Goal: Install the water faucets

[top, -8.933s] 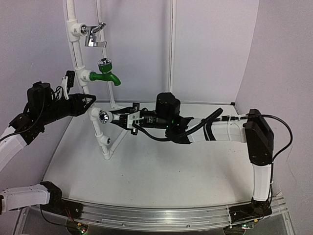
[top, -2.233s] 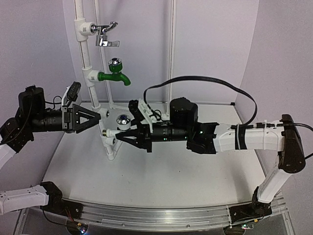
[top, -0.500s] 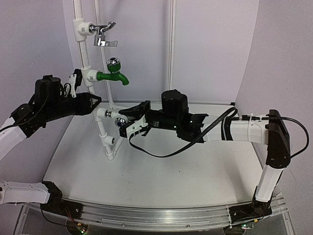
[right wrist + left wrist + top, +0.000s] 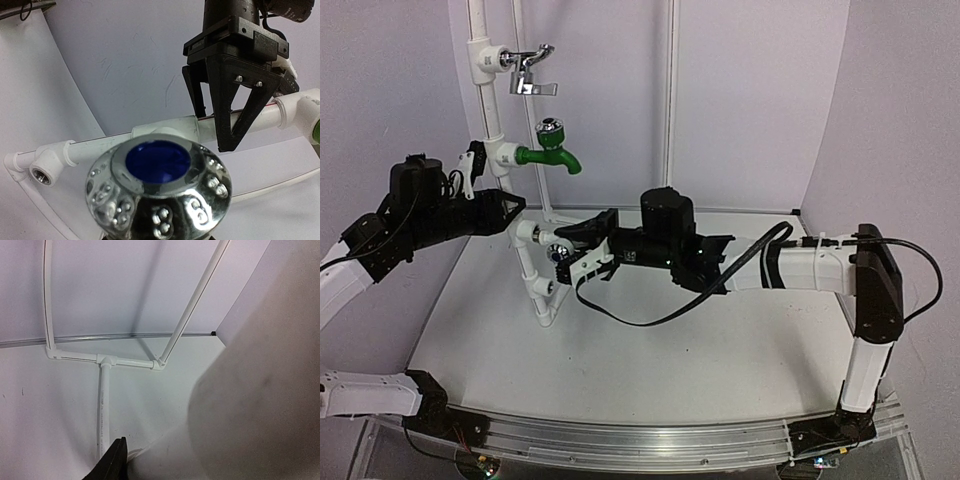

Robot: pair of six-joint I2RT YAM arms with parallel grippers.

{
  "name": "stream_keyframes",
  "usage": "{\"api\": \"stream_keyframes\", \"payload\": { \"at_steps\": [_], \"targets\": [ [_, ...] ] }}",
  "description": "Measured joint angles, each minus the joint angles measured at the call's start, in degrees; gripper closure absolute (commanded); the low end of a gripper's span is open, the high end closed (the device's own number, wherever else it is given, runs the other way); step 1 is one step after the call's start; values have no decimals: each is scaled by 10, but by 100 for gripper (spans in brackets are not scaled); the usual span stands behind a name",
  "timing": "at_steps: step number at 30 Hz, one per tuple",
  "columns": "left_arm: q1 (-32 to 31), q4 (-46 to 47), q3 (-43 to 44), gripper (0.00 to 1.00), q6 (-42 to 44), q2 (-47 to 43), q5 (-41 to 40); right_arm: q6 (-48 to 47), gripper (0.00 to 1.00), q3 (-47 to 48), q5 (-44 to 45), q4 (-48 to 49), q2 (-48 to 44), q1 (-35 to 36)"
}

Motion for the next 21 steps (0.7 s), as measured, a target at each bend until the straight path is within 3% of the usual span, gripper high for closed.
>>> {"api": "stream_keyframes", "payload": {
  "at_steps": [21],
  "targets": [
    [3, 9, -12, 100, 2, -12, -4, 0, 100, 23, 2, 12, 21, -1]
  ]
}}
